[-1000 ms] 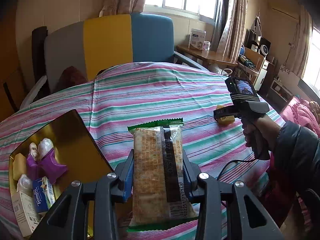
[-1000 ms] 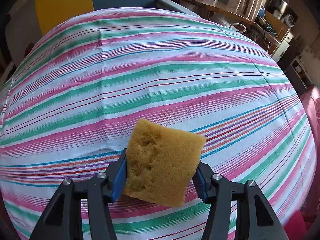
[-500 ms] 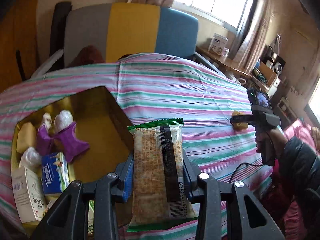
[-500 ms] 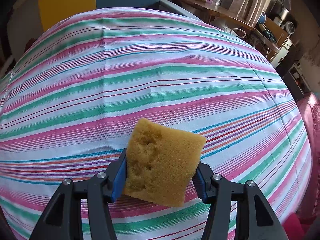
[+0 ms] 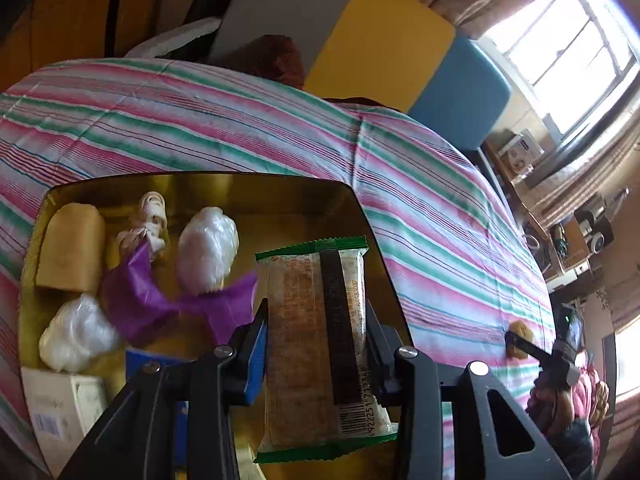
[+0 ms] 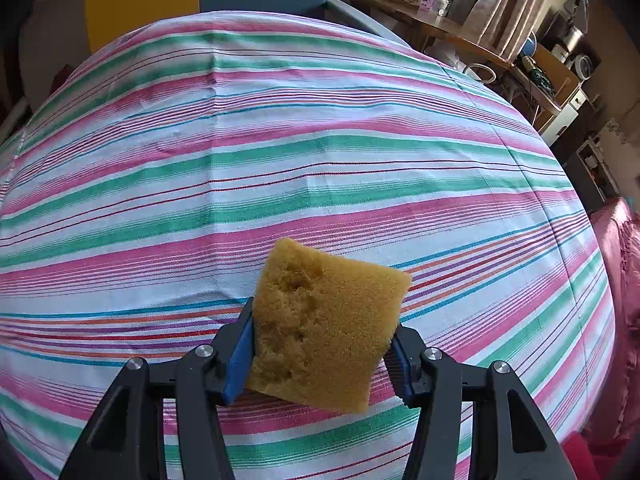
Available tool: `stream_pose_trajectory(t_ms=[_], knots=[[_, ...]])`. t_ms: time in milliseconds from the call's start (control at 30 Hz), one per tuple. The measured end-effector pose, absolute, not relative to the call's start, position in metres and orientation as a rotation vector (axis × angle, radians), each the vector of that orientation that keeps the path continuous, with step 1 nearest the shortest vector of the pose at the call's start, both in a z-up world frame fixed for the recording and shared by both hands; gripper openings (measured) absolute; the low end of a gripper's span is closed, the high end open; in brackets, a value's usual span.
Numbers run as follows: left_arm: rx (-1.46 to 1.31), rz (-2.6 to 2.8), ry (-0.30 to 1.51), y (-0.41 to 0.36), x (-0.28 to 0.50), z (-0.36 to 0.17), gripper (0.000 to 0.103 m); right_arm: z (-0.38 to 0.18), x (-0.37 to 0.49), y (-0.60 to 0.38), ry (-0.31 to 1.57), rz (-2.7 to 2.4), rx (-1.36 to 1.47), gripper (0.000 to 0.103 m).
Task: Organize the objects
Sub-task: 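Carry the cracker packet into the gold tray and open the left tool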
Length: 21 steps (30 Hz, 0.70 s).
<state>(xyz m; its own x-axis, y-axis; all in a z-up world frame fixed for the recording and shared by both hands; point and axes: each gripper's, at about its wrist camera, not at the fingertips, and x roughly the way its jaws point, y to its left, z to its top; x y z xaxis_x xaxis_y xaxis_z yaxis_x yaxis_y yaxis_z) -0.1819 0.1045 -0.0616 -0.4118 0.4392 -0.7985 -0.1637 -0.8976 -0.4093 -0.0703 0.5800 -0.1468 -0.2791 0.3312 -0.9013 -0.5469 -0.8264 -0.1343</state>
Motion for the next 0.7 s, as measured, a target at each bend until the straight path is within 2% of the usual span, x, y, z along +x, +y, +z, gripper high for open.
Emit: stream_pose_trajectory(t_ms=[533, 700], knots=[[-1.576, 2.411, -0.265, 0.137, -0.236, -0.108, 0.040, -0.149, -0.072, 0.584, 0.261, 2.131, -1.436, 0.057], [-1.573, 2.417, -0.242, 0.137, -0.234, -0.109, 0.046, -0.149, -0.071, 0.587, 0.266, 2.132, -1.436, 0.057]])
